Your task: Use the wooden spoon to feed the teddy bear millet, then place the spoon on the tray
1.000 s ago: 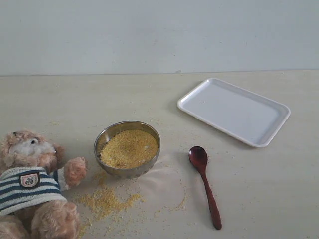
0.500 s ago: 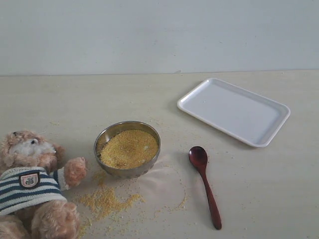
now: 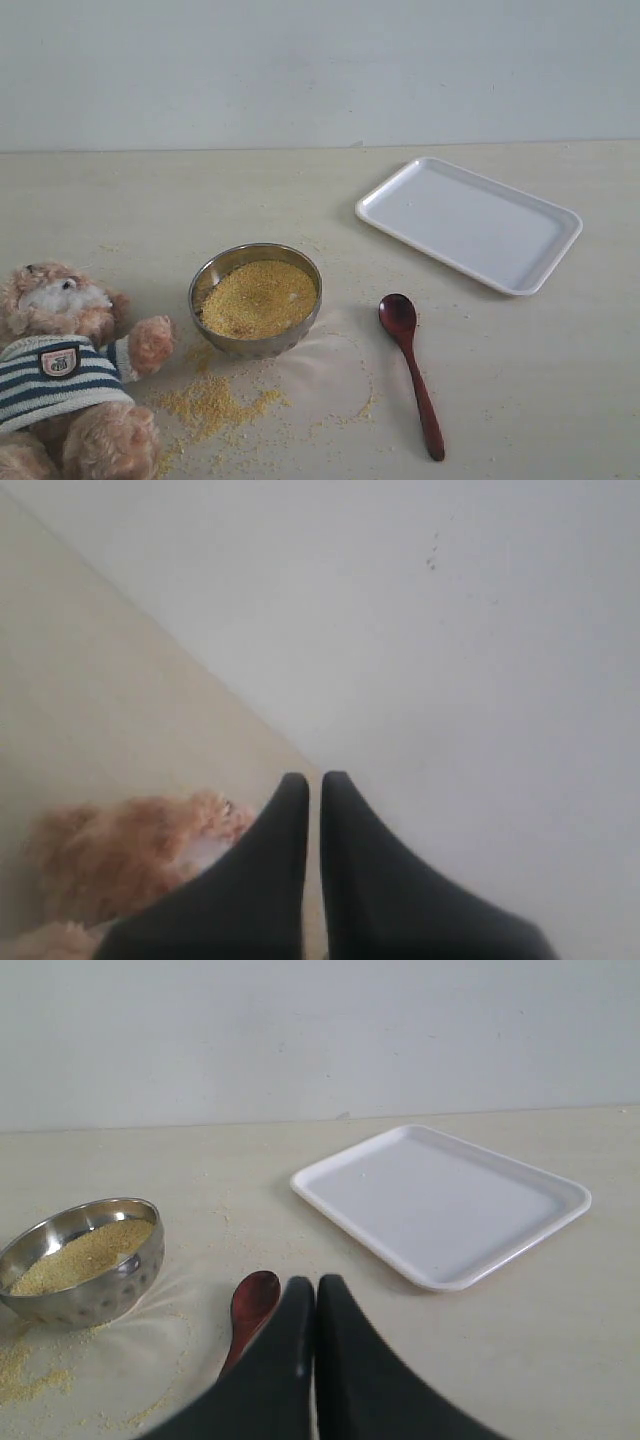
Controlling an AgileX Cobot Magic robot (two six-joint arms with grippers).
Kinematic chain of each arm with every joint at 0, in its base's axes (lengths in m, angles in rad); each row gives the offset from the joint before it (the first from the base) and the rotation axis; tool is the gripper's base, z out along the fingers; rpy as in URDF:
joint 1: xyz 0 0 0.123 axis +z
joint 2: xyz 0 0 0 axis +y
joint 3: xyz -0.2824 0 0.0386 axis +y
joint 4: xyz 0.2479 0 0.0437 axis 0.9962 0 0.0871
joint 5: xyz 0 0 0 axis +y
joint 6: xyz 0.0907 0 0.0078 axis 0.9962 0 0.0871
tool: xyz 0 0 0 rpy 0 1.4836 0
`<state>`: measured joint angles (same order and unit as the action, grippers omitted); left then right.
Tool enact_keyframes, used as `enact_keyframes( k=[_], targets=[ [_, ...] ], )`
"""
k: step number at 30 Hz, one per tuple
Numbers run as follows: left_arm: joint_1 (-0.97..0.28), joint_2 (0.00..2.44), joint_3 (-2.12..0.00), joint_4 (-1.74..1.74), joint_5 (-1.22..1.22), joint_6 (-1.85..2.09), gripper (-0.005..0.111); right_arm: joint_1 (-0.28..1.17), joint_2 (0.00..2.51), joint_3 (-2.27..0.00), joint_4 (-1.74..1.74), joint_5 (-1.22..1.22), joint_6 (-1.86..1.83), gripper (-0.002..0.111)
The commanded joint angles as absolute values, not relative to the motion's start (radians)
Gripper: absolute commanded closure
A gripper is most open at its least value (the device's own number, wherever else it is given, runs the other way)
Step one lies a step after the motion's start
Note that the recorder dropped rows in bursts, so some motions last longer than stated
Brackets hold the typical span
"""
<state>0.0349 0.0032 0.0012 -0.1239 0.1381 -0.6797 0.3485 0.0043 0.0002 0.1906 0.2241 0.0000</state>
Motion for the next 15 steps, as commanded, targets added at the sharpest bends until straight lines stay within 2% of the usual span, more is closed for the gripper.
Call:
enact_keyframes(
  k=[1, 8, 15],
  targets=[
    [0.033, 0.0, -0.012, -0.227, 0.29, -0.658, 0.102, 0.346, 0.0, 0.0, 0.188, 0.22, 0.0, 0.108],
    [-0.021, 0.062, -0.066, -0.693, 0.396, -0.212, 0.102, 0.346, 0.0, 0.0, 0.188, 0.22, 0.0, 0.108],
    [-0.023, 0.418, -0.255, -0.638, 0.46, -0.077, 0.102, 0.346, 0.0, 0.0, 0.188, 0.22, 0.0, 0.108]
  ],
)
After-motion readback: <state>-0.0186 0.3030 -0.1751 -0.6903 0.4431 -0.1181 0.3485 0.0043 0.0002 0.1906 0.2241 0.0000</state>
